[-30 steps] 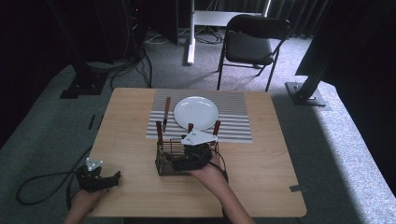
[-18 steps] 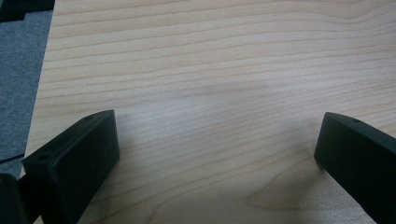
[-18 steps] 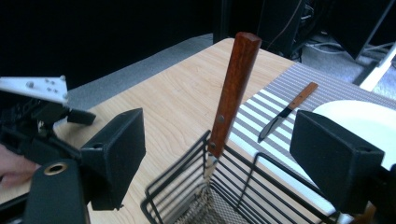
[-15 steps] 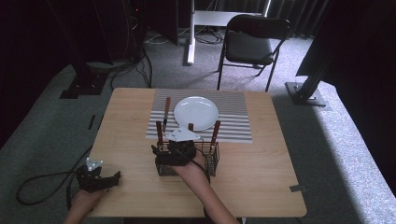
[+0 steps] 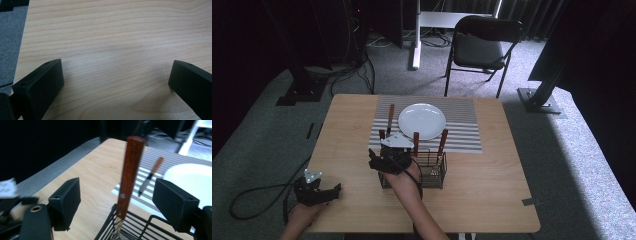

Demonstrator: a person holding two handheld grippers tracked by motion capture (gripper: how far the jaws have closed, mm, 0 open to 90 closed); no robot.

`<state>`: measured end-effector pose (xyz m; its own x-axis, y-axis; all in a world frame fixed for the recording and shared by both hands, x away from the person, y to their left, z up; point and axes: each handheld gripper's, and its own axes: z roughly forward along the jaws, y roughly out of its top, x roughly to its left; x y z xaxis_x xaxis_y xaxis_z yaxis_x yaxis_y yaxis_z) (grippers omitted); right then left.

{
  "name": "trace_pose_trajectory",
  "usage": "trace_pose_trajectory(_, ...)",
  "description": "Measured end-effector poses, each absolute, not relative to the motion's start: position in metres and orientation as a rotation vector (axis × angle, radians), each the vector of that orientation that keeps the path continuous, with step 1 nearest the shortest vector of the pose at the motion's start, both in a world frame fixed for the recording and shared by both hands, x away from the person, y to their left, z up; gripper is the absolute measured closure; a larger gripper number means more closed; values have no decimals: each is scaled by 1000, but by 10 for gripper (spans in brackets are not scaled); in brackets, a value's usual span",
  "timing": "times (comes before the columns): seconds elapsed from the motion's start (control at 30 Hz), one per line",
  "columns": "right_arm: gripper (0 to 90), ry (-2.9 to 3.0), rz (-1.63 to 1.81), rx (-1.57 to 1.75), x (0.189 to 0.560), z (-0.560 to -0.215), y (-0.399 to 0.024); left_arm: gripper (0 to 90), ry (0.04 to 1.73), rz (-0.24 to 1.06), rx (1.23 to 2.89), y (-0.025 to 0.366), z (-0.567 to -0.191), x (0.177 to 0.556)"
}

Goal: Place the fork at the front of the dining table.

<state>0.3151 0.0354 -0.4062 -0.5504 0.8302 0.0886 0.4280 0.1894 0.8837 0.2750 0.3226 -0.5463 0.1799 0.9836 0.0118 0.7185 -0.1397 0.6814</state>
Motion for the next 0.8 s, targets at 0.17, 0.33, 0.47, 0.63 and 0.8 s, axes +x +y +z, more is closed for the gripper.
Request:
trace_pose_trajectory(0.17, 309, 1954, 1278, 1304, 319, -414, 41, 0, 1595, 641, 1922, 323, -546, 275)
trace_pose_trajectory(0.33, 467, 1901, 1267, 1348, 319, -417, 43, 0, 1595, 641, 1923, 323, -546, 275)
trace_pose_trajectory(0.47, 554, 1899, 1272, 1370, 320, -419, 43, 0, 1595, 641, 1923, 323, -546, 275)
trace_pose_trajectory(0.63, 619, 1900, 1243, 1365, 318, -422, 45, 0, 1595, 641, 1922, 323, -546, 275)
trace_pose_trajectory(0.8, 731, 1890, 1227, 1356, 315, -423, 49, 0, 1595, 641, 1922, 323, -546, 275)
